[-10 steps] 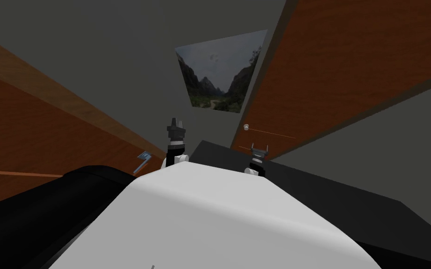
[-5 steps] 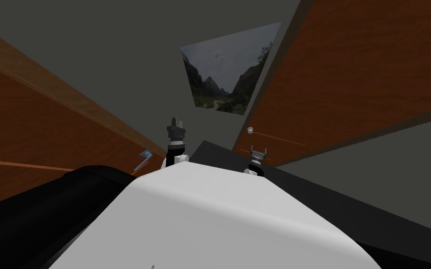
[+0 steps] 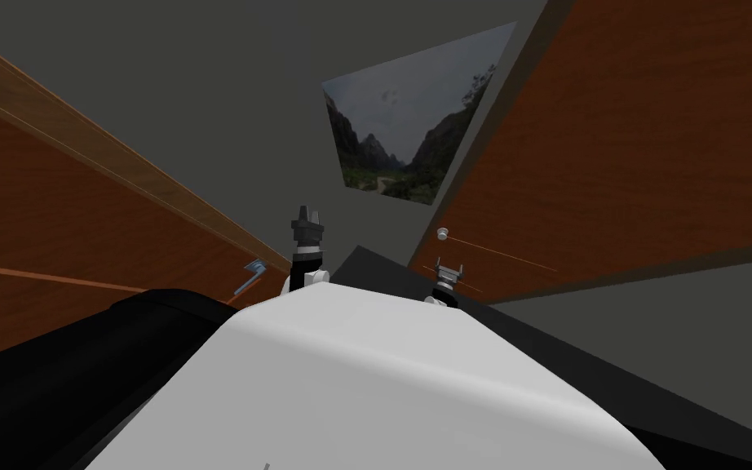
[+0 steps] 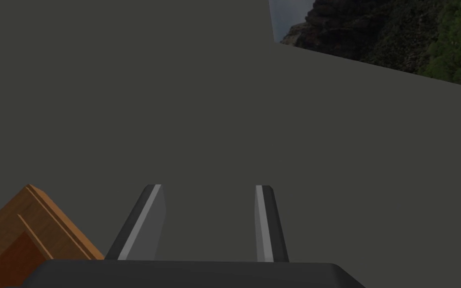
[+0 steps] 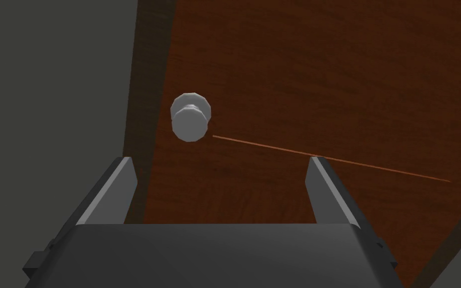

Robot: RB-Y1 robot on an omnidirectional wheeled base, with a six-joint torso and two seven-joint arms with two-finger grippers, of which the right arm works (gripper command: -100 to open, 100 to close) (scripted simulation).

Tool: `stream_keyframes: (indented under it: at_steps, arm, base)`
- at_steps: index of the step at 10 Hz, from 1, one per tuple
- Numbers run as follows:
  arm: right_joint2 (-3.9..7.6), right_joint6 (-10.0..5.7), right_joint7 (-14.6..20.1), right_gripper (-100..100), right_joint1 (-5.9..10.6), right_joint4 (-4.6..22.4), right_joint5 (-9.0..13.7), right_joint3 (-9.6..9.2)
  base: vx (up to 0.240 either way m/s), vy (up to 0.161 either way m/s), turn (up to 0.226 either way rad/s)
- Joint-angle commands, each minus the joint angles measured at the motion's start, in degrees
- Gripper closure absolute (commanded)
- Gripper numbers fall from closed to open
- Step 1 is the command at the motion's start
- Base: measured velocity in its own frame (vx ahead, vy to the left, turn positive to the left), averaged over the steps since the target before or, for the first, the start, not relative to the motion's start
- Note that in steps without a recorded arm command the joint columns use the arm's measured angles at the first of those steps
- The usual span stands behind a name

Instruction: Pull the door open

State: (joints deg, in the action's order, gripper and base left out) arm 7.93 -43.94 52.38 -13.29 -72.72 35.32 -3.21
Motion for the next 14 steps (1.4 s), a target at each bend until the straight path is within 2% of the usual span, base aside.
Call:
stream_keyframes:
  at_steps: [1, 7, 11, 13, 14]
  arm:
    - [0.37, -0.71, 1.9, -100, 0.53, 2.2, 1.2, -0.23]
    - [0.88, -2.89, 8.4, -100, 2.53, 10.4, 6.2, -1.24]
    - [1.13, -4.01, 11.7, -100, 3.56, 14.6, 8.8, -1.76]
    - [1.22, -4.46, 13.0, -100, 3.98, 16.3, 9.8, -1.97]
    - [1.25, -4.21, 12.5, -100, 3.78, 15.6, 9.5, -1.86]
  base:
    - [0.076, -0.06, 0.136]
    - [0.092, -0.064, 0.148]
    - [0.083, -0.08, 0.128]
    - [0.067, -0.067, 0.081]
    - [0.03, -0.025, 0.022]
